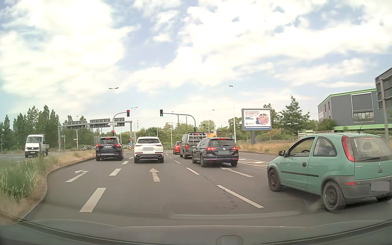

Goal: Follow the waypoints while adhering to traffic rules and regulations

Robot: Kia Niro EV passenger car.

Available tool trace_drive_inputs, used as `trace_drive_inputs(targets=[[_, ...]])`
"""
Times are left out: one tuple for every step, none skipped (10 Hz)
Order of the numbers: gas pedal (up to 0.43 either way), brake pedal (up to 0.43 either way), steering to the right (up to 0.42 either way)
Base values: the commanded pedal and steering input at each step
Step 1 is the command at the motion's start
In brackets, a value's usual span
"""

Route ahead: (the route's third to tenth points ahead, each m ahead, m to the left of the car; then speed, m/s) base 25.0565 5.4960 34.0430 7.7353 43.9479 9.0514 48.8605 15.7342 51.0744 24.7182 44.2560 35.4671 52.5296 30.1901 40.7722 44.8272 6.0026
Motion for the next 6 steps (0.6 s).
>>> trace_drive_inputs(targets=[[0.0,0.018,-0.249],[0.0,0.018,-0.249],[0.0,0.018,-0.249],[0.0,0.018,-0.249],[0.0,0.024,-0.249],[0.0,0.018,-0.248]])
